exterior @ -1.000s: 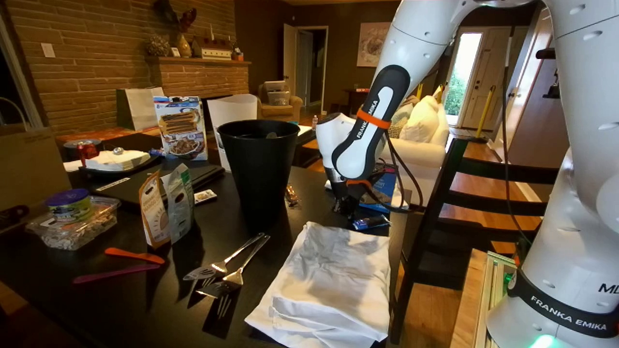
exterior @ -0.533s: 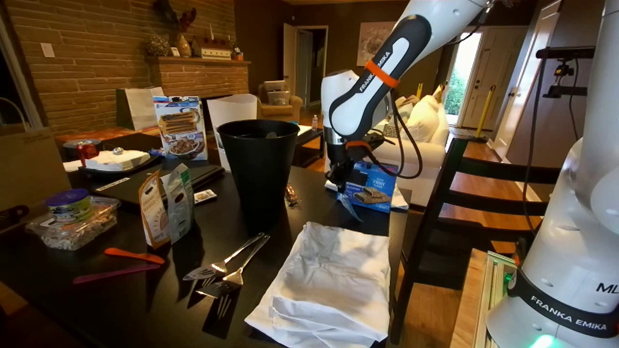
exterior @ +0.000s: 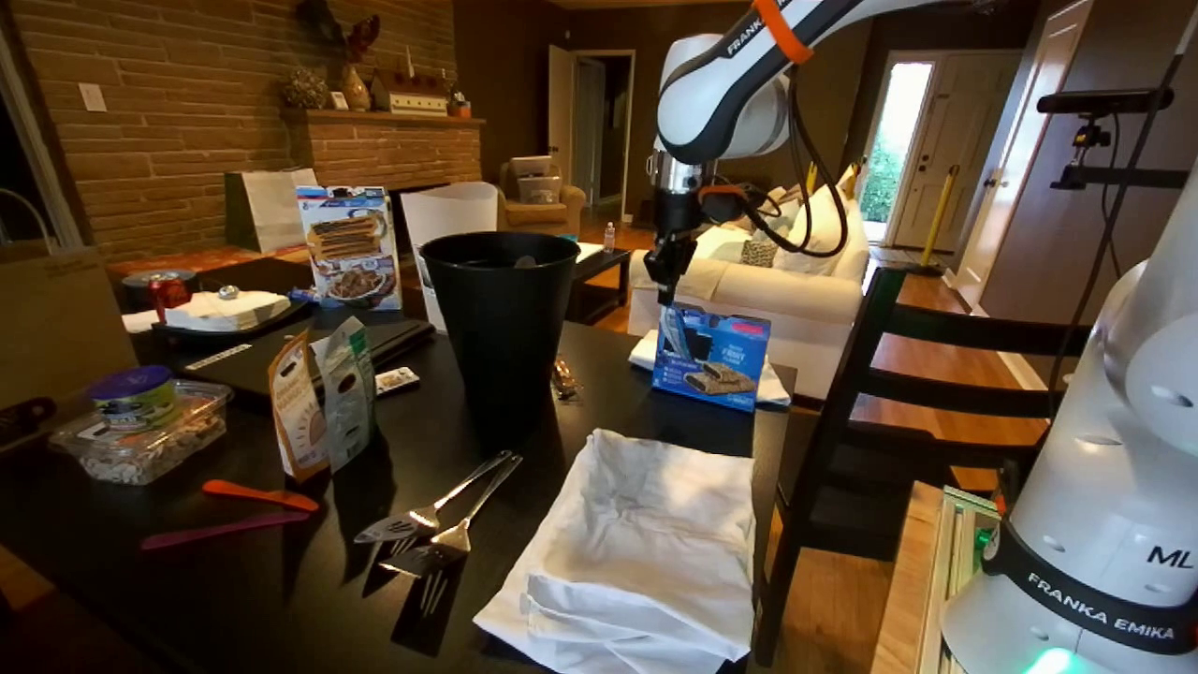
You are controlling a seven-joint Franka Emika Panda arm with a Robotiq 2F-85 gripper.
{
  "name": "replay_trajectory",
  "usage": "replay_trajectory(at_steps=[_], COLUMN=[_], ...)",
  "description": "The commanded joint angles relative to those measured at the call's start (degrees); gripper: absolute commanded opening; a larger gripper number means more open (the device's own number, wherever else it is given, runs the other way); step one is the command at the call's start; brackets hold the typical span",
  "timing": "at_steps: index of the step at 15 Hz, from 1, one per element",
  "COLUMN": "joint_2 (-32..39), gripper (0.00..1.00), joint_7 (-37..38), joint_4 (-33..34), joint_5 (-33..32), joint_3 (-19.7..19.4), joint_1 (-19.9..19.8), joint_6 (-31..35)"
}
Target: Put the granola bar into the box
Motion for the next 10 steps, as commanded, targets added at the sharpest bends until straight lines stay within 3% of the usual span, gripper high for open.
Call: replay_trajectory(at_steps=[1,4,10], joint_2=[-0.55,-0.76,-2.45], gripper=[0.01,0.0,0.0], joint_7=[-0.59,-0.89,-16.77], joint_4=[0.26,0.21,5.89], joint_5=[0.24,0.32,14.74], joint_3=[0.41,0.4,-1.48], joint_1=[-0.63,-0.67,-0.83], joint_6=[-0.5,-0.54,-12.07])
